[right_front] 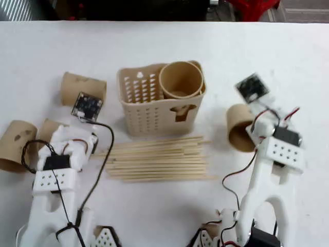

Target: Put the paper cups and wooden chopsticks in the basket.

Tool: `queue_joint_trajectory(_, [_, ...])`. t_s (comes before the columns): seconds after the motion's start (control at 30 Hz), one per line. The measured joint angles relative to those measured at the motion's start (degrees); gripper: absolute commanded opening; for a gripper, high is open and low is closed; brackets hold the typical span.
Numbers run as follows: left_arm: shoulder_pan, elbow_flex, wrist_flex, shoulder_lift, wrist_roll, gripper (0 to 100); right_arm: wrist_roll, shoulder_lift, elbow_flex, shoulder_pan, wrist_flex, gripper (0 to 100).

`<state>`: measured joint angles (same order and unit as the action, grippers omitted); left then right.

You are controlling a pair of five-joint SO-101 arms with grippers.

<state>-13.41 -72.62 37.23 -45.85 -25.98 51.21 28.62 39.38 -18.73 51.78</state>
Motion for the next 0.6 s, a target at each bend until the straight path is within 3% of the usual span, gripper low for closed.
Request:
queue_joint_trajectory(0.33, [0.0, 0.0, 0.0, 0.0, 0.0, 15, -20.48, -0.53, -33.93, 2.55, 26.55, 1.8])
queue_joint_trajectory(0.6, [0.0, 0.0, 0.0, 0.0, 0.0, 15, -35.87, -0.44, -58.11, 20.57, 35.87, 1.7])
